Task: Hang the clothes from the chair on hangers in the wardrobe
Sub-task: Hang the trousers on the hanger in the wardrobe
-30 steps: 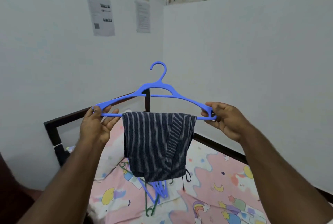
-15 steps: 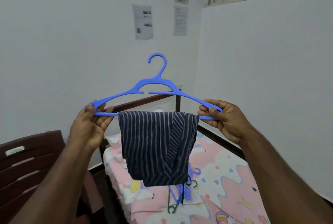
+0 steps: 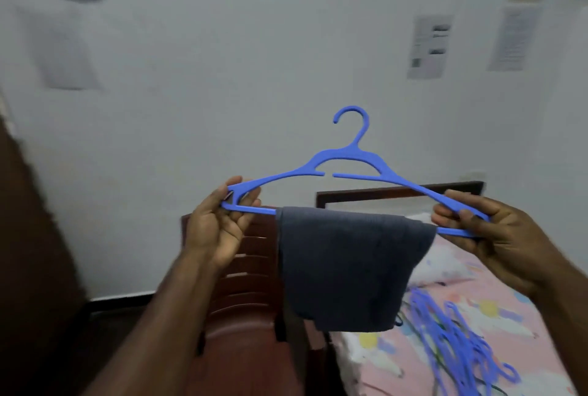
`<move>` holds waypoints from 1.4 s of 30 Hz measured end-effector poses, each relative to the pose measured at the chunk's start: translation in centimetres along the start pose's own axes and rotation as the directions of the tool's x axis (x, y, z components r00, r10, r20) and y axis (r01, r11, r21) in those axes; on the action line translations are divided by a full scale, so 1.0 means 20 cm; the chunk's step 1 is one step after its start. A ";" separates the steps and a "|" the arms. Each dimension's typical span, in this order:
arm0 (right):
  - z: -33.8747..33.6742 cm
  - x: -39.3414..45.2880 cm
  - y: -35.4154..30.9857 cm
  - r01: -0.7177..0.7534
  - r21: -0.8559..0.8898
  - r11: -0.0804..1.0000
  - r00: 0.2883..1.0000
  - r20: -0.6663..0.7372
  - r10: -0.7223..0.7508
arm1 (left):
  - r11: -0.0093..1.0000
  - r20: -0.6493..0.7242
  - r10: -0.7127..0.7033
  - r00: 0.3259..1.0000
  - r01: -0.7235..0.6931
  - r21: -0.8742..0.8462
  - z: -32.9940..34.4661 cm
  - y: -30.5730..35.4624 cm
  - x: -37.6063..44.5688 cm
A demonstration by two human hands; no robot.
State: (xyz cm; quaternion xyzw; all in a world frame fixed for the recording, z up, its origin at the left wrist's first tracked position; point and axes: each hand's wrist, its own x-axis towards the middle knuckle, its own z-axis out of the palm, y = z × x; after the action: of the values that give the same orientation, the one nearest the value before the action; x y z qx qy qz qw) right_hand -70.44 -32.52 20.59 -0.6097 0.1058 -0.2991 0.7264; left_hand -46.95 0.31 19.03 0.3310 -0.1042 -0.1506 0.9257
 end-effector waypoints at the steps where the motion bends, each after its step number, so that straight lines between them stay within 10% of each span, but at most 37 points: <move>1: 0.08 0.01 0.03 -0.002 0.001 1.000 1.000 0.018 0.002 | 1.000 0.002 -0.007 1.000 0.007 -0.013 -0.06 0.08 -0.02; 16: 1.06 0.08 0.46 -0.148 0.028 0.989 0.909 0.397 0.125 | 0.970 -0.171 0.244 0.955 -0.237 0.058 -0.83 0.93 -0.46; 21: 1.38 0.04 0.54 -0.424 0.206 0.882 0.661 0.736 0.146 | 0.928 -0.296 0.371 0.880 -0.367 0.069 -0.94 1.13 -0.77; 28: 1.74 -0.12 0.53 -0.335 0.178 0.925 0.657 0.748 0.094 | 0.864 -0.437 0.492 0.753 -0.486 0.134 -1.03 1.31 -1.19; 42: 2.56 -0.52 0.40 -0.330 0.076 0.941 0.420 0.904 0.074 | 0.698 -0.516 0.681 0.519 -0.673 0.245 -1.28 1.84 -1.73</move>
State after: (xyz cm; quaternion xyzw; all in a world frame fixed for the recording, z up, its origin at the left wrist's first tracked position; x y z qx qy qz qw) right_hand -49.68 16.07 22.91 -0.5641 -0.2555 0.1455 0.7716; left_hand -64.06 54.29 20.00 0.2998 0.0565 0.3280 0.8941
